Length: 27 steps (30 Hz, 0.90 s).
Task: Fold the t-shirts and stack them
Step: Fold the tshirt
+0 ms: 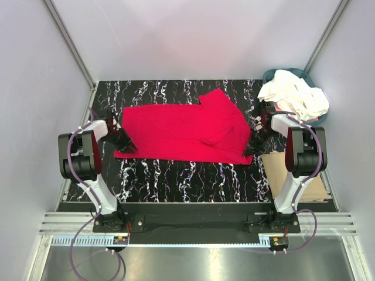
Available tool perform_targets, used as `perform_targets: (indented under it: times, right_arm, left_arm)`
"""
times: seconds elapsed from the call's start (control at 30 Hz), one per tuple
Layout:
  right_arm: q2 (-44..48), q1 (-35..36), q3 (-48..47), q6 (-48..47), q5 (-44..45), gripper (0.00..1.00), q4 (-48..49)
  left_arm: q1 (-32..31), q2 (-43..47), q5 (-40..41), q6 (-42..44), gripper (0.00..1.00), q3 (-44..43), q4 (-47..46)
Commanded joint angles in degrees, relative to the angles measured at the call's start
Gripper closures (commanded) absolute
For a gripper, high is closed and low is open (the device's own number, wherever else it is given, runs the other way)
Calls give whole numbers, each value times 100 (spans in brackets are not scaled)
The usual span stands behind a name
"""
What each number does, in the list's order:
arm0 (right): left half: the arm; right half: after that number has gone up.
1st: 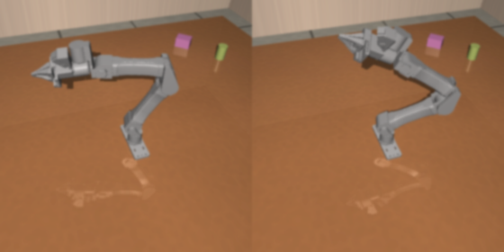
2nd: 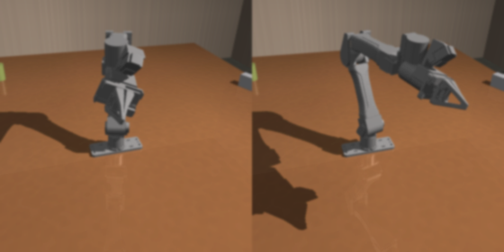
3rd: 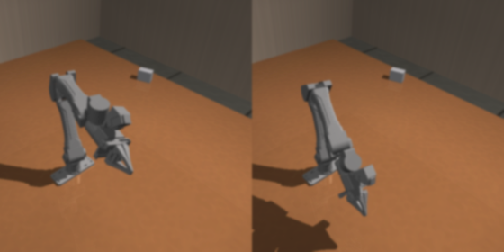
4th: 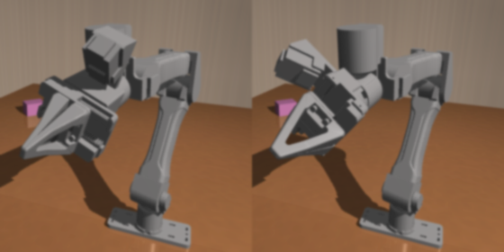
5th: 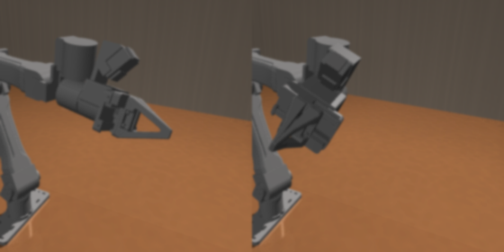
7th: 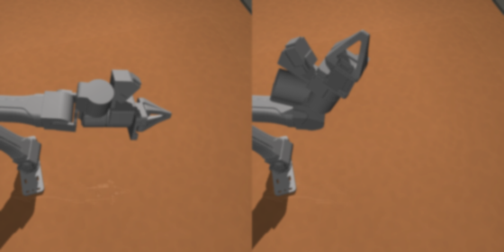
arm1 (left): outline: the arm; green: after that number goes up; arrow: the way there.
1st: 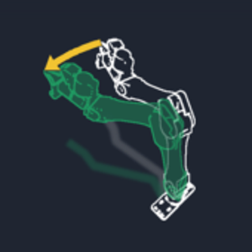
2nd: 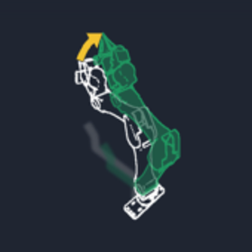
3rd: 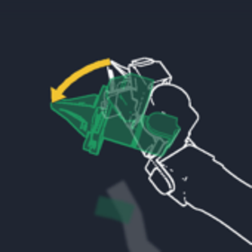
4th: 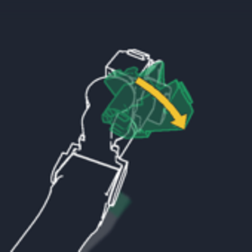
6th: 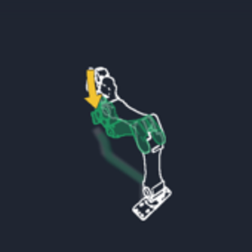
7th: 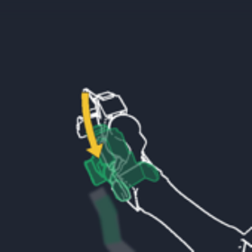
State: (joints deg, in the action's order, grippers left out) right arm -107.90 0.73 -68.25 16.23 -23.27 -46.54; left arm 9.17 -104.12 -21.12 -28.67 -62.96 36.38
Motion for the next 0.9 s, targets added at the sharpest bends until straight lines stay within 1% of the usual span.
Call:
perform_targets:
  times: [0.0, 0.17, 0.23, 0.4, 0.53, 0.63, 0.7, 0.73, 0.77, 0.83, 0.87]
  right_arm:
    - [40, 6, -180, 205, 471, 100, 145]
    - [155, 6, 4, 486, 1375, 100, 190]
    - [94, 6, 48, 530, 1526, 100, 225]
    - [-47, -3, 92, 539, 1518, 100, 207]
    - [102, -3, 277, 513, 1483, 100, 181]
    - [233, -3, 452, 530, 1404, 97, 120]
    - [313, -12, 549, 548, 1351, 92, 111]
    - [418, -3, 558, 557, 1342, 87, 93]
    - [462, -3, 480, 522, 1325, 78, 67]
    - [637, -3, 304, 452, 1298, 67, -38]
    - [699, -3, 42, 364, 1316, 55, -82]
  left_arm:
    - [41, -144, 12, 115, 70, -120, -43]
    - [120, -170, 214, 159, 71, -50, -8]
    - [173, -214, 310, 238, 71, -32, -8]
    - [252, -258, 468, 353, 71, -76, -8]
    - [252, -136, 539, 370, 71, -15, -17]
    - [269, -83, 557, 379, 71, 152, -8]
    - [296, -48, 548, 379, 71, 301, 1]
    - [296, 5, 539, 379, 71, 328, 1]
    - [305, 49, 513, 379, 71, 346, 9]
    - [296, 285, 425, 397, 68, 363, 18]
    - [287, 400, 390, 397, 67, 346, 18]
